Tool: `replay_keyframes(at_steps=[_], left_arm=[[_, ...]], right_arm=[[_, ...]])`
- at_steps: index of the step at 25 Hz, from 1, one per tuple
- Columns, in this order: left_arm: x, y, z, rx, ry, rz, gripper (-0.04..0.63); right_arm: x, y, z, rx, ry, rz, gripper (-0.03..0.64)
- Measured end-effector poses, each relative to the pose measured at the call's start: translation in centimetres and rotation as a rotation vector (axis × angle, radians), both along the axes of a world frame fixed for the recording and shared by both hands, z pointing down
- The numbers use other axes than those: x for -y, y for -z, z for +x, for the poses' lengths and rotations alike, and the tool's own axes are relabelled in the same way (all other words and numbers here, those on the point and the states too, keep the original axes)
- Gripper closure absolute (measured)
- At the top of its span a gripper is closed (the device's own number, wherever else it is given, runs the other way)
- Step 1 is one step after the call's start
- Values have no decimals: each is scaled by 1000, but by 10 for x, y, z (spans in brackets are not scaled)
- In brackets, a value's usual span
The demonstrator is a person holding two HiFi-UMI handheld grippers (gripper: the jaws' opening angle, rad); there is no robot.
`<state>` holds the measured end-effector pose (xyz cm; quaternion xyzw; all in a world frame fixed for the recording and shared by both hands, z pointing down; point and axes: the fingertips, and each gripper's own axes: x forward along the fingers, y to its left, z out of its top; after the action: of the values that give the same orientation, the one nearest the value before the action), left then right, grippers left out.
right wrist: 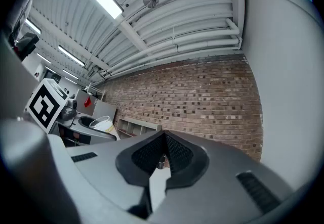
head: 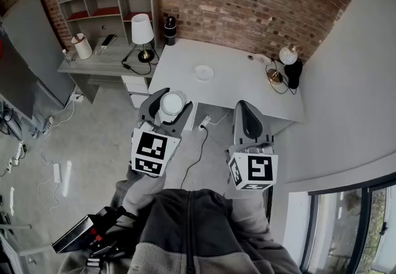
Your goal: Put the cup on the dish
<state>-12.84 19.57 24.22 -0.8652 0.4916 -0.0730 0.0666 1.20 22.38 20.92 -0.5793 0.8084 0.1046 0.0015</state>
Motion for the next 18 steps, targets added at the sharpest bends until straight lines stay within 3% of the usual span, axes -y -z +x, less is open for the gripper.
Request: replay_keyframes(at_steps=[18], left_arm=[[1,-1,4,-11,-9,-12,336]], right_arm=[[0,-7,1,6,6,-24,617]])
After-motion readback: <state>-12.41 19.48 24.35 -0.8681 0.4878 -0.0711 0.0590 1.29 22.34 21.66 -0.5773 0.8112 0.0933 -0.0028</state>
